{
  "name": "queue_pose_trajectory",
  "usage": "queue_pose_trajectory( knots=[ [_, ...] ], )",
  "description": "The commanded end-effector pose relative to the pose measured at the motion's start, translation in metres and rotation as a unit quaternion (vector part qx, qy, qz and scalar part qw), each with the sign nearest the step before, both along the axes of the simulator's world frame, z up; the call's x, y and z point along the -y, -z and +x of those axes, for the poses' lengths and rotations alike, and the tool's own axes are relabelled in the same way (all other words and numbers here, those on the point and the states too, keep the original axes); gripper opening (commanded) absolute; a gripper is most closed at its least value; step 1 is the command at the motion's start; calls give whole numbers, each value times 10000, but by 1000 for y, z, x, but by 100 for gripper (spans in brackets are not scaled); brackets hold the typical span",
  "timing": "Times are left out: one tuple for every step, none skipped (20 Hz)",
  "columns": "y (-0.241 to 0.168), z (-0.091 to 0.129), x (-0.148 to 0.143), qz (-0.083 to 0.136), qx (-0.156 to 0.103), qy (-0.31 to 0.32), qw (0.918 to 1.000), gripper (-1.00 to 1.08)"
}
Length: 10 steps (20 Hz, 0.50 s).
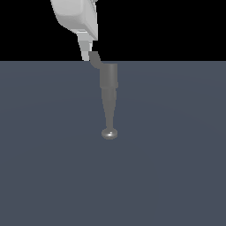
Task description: Turn on the faucet by rotating a designated handle.
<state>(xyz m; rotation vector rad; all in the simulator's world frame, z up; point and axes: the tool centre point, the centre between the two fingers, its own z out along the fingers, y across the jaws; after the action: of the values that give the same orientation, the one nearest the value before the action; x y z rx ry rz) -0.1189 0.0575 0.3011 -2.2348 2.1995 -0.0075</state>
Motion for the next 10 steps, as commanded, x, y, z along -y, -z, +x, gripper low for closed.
queue_pose_trajectory(
  knots=[
    [0,0,11,1,0,18,10000,-100],
    [0,0,17,1,-4,21,10000,-100],
    [0,0,23,1,-4,21,10000,-100],
    [0,0,29,0,-9,25,10000,-100],
    [1,0,36,0,-12,28,10000,-100],
    [1,0,42,0,-12,28,10000,-100],
    [1,0,48,-1,-17,32,10000,-100],
    [1,0,54,-1,-21,35,10000,-100],
    [1,0,60,-1,-21,35,10000,-100],
    [2,0,66,-2,-25,39,10000,-100]
  ],
)
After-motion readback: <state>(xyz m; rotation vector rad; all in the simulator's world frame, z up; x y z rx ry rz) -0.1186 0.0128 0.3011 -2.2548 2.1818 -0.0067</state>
